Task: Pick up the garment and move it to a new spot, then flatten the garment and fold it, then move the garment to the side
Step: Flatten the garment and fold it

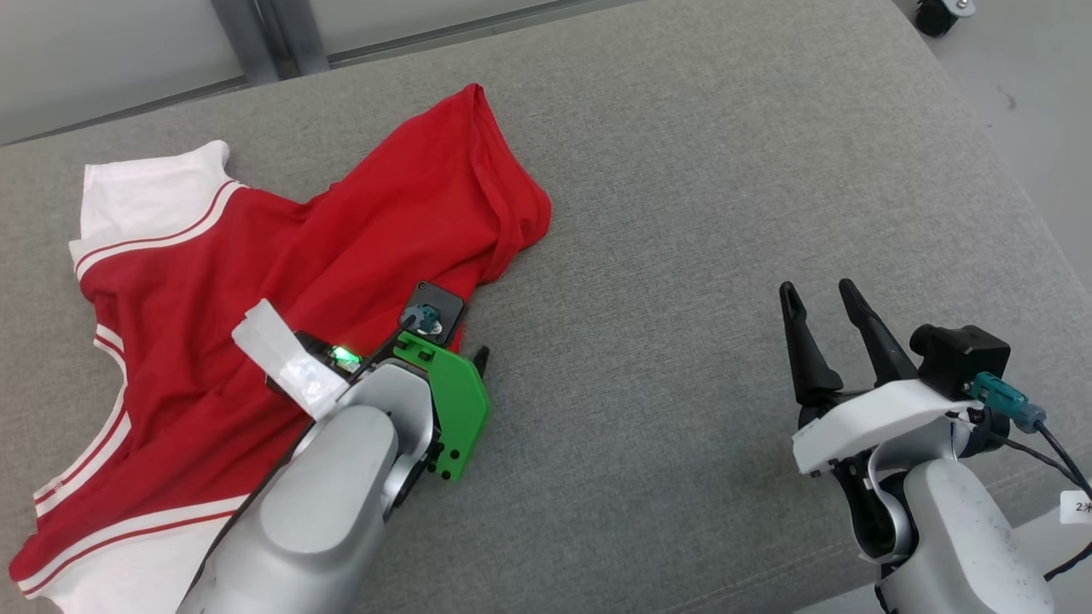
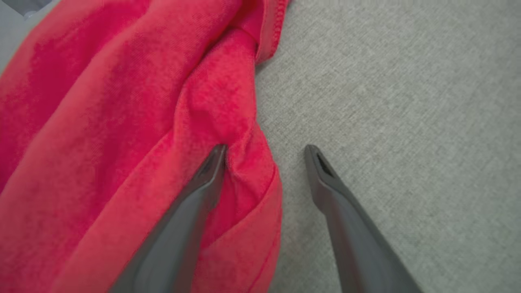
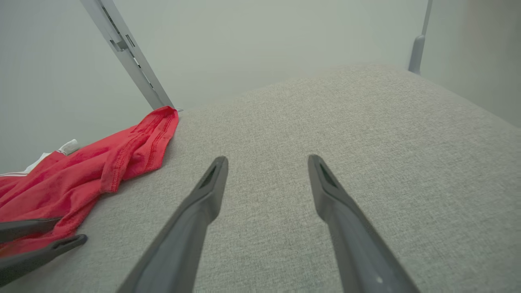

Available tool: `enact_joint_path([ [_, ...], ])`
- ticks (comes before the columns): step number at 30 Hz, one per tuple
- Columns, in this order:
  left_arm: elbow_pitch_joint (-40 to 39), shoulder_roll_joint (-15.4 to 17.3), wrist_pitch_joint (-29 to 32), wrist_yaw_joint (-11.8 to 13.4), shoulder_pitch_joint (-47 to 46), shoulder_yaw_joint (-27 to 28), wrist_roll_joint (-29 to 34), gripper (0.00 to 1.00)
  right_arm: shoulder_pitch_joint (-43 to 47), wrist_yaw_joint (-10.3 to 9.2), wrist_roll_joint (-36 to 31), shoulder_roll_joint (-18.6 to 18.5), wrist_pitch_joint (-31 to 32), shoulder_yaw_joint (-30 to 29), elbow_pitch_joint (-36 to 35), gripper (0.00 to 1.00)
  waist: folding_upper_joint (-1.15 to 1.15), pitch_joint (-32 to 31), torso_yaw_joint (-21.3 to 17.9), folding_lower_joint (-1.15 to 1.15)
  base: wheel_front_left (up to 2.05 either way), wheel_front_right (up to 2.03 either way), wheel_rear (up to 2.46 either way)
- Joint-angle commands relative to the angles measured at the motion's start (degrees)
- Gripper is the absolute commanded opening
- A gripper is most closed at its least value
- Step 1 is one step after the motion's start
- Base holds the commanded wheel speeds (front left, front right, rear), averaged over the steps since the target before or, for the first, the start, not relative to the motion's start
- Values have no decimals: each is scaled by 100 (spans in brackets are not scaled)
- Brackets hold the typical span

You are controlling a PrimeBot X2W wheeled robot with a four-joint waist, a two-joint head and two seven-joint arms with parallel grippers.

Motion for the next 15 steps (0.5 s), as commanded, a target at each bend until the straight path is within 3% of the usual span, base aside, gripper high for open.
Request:
enact_joint_path([
  [1,95,5,-45,12,-108,-31,42,0,-63,0,11,3,-42,-12,27,100,0,21,-41,0,0,0,0],
  [7,11,-91,-347,-72,-152,22,-130,0,30,0,-23,-50,-60,-78,117,100,0,-157,129,0,0,0,0],
  [15,-966,153,-460,-86,50,885,-1076,0,138,0,-58,-140,82,-116,34,100,0,-276,364,0,0,0,0],
])
